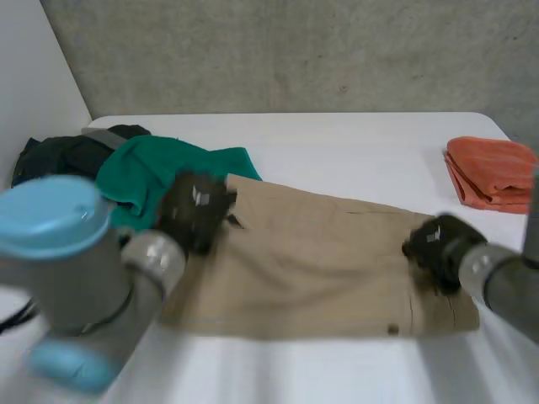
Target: Fold the laundry.
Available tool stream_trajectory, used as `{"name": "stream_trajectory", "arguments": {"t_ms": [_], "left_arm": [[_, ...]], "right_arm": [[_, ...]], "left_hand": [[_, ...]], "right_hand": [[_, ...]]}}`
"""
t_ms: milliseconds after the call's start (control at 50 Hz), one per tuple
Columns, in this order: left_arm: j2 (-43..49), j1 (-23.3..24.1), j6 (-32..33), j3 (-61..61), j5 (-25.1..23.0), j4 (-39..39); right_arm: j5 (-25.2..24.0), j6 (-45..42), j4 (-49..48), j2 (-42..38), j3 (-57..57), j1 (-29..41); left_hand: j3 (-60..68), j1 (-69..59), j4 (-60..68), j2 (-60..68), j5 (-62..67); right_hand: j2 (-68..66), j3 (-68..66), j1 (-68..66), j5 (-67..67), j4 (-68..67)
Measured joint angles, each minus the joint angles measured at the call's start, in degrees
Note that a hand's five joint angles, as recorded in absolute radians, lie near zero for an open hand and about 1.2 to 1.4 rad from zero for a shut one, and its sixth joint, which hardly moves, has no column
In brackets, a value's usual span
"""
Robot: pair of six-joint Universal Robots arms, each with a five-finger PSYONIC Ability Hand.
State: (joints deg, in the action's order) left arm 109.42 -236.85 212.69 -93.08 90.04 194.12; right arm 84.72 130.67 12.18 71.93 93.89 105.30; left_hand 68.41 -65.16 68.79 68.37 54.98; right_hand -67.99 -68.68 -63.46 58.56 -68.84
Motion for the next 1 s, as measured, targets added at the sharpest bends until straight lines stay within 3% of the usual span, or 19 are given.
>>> {"name": "stream_trajectory", "arguments": {"t_ms": [100,200,220,260,300,320,400,620,700,820,840,920,960,1000], "left_arm": [[11.76,-0.71,4.11,14.71,0.31,8.03],[23.96,-0.84,6.64,29.91,0.44,10.02],[26.3,-0.83,6.85,32.77,0.42,10.07],[29.8,-0.79,7.07,37.04,0.28,10.13],[33.4,-0.51,7.03,41.48,0.1,10.34],[34.65,-0.32,6.9,43.05,0.05,10.57],[36.23,0.67,6.43,44.79,0.2,11.59],[23.03,2.98,3.21,28.31,1.02,13.42],[16.58,2.93,0.47,17.7,0.99,14.06],[14.18,2.81,-1.02,11.19,0.91,14.8],[14.15,2.81,-1.05,10.98,0.91,14.85],[13.9,2.8,-1.15,9.69,1.04,15.19],[13.56,2.79,-1.14,9.35,1.11,15.27],[12.81,2.79,-1.11,8.87,1.16,15.31]], "right_arm": [[4.52,2.82,-7.0,-7.59,-9.18,0.87],[9.27,2.76,-13.31,-16.0,-18.6,1.37],[9.94,2.65,-14.71,-17.94,-20.72,1.44],[10.62,2.51,-16.77,-20.75,-23.77,1.62],[11.15,2.43,-19.38,-23.82,-27.1,2.02],[11.35,2.5,-20.66,-25.1,-28.53,2.24],[11.98,3.15,-23.2,-26.43,-30.08,2.66],[11.92,10.75,-18.81,-10.36,-13.12,1.94],[6.94,15.37,-13.6,-4.5,-2.82,-0.39],[1.73,20.16,-13.76,-5.04,2.1,-2.58],[1.54,20.33,-14.02,-5.31,2.17,-2.65],[0.8,21.23,-17.7,-8.79,2.08,-3.26],[1.12,21.18,-19.34,-9.85,1.99,-3.69],[1.84,20.67,-20.9,-9.89,2.24,-4.39]], "left_hand": [[0.0,0.0,0.0,0.18,0.0],[0.0,0.0,0.0,0.27,0.0],[0.0,0.0,0.0,0.27,0.0],[-10.68,12.25,-10.76,-11.6,-10.58],[-30.24,35.19,-30.73,-31.51,-30.22],[-47.16,51.3,-48.19,-47.51,-46.08],[-55.83,54.34,-56.74,-55.98,-52.19],[-56.05,54.34,-57.0,-56.36,-52.19],[-56.06,54.34,-57.0,-56.38,-52.19],[-56.06,54.34,-57.0,-56.38,-52.19],[-56.06,54.34,-57.0,-56.38,-52.19],[-56.06,54.34,-57.0,-56.38,-52.19],[-56.06,54.34,-57.0,-56.38,-52.19],[-56.06,54.34,-57.0,-56.38,-52.19]], "right_hand": [[0.0,0.0,0.0,0.0,0.0],[0.52,0.24,0.37,-0.17,0.25],[8.95,9.0,7.51,-7.83,9.07],[25.9,25.25,25.28,-25.29,25.09],[46.11,45.05,43.45,-45.54,44.84],[52.54,52.18,49.18,-52.12,52.1],[55.71,56.52,50.52,-55.76,56.26],[55.71,56.52,50.52,-55.76,56.26],[55.71,56.52,50.52,-55.76,56.26],[54.44,55.16,49.55,-54.45,55.05],[51.61,52.28,47.08,-52.45,52.27],[11.55,13.43,10.69,-14.4,13.8],[1.6,3.34,3.71,-5.81,3.43],[0.47,1.51,2.77,-4.47,0.73]]}}
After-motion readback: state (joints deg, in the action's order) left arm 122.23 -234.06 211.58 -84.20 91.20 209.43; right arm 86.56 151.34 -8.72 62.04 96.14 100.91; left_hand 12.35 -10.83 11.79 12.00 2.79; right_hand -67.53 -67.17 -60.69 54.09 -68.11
